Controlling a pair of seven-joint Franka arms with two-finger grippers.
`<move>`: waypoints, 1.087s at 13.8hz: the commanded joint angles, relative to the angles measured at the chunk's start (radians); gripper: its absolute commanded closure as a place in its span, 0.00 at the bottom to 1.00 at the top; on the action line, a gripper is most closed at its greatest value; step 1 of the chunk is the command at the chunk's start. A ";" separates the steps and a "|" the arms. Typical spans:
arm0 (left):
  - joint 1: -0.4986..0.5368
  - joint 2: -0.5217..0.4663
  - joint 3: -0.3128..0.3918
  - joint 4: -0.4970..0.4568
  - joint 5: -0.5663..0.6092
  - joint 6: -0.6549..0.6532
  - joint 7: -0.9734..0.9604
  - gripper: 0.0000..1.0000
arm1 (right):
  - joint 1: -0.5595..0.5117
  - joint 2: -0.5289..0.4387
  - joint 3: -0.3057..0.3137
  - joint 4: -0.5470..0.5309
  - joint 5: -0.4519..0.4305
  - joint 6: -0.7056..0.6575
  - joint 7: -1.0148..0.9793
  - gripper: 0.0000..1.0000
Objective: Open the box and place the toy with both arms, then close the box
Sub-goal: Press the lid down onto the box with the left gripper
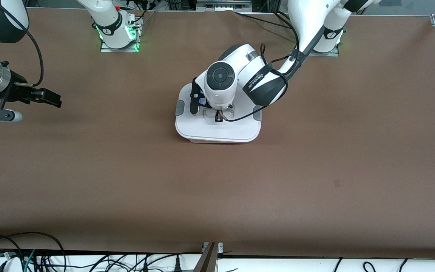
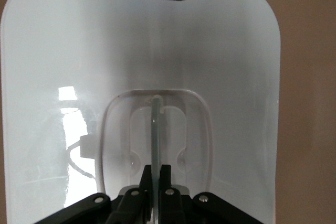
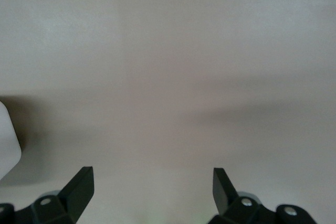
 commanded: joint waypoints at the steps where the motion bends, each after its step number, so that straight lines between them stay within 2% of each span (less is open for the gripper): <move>1: 0.004 -0.043 0.003 -0.053 0.019 -0.027 -0.045 1.00 | -0.001 0.031 -0.001 0.053 0.012 -0.014 -0.009 0.00; 15: -0.010 -0.032 0.002 -0.057 0.019 -0.018 -0.097 1.00 | -0.004 0.058 -0.004 0.063 0.015 -0.011 -0.007 0.00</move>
